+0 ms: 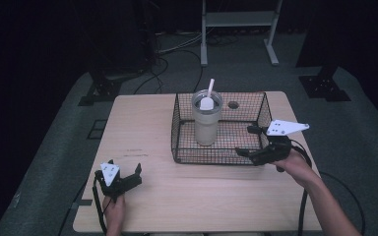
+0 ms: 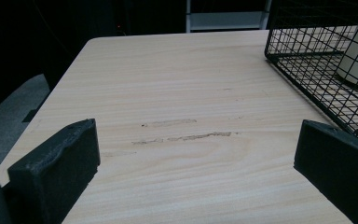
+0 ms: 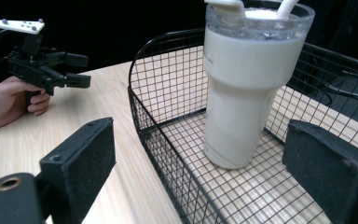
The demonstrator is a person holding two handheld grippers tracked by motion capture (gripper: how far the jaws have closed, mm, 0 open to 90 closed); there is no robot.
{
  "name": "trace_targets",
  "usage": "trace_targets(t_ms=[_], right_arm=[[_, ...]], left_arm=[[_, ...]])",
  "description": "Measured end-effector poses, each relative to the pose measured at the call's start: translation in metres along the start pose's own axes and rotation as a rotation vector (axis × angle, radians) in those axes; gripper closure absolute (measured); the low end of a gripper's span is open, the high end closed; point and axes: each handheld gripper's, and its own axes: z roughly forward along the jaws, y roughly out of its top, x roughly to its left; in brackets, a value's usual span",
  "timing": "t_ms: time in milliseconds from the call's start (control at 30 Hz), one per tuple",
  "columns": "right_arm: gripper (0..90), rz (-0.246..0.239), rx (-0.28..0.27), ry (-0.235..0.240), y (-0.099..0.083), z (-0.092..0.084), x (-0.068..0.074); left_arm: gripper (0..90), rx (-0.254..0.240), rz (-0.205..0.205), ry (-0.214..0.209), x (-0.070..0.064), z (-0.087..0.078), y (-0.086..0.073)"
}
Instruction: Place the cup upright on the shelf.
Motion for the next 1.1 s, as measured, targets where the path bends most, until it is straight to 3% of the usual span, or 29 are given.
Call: trace_targets(t_ms=[1100], right_arm=[[8.6,0.084,0.007,-0.031,-0.061,-0.041,0.005]], left_arm=[[0.0,0.0,0.002,0.002,-0.001,0.0,0.0]])
